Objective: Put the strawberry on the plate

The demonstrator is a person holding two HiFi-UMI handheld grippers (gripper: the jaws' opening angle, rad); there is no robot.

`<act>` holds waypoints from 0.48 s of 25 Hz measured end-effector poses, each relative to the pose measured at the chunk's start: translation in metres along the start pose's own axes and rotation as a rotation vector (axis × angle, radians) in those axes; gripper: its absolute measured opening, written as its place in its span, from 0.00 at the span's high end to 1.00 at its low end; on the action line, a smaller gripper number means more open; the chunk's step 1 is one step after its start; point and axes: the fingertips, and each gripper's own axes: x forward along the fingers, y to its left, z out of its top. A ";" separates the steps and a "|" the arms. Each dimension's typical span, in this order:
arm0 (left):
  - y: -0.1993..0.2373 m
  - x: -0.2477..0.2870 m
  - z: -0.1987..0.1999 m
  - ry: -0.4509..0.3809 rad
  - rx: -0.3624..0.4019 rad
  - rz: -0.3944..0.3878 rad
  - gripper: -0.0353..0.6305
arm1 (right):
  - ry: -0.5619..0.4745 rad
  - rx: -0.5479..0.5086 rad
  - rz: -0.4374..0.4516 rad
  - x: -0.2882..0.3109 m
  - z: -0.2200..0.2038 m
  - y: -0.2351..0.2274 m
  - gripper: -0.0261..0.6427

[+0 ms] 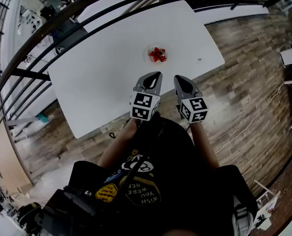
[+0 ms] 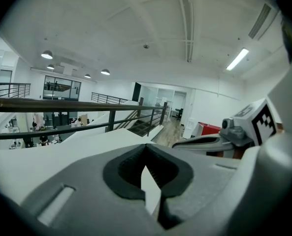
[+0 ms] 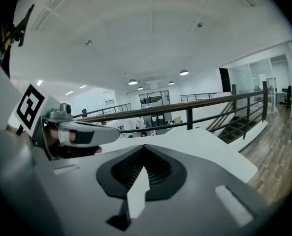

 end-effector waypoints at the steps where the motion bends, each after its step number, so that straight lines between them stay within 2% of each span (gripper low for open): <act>1: -0.005 -0.005 0.003 -0.012 -0.008 0.017 0.94 | -0.014 -0.012 0.009 -0.009 0.006 0.003 0.96; 7: -0.048 -0.027 0.007 -0.045 0.023 0.047 0.94 | -0.091 -0.022 0.031 -0.055 0.025 0.017 0.96; 12: -0.068 -0.048 0.005 -0.064 0.045 0.059 0.94 | -0.095 0.005 0.023 -0.084 0.010 0.017 0.96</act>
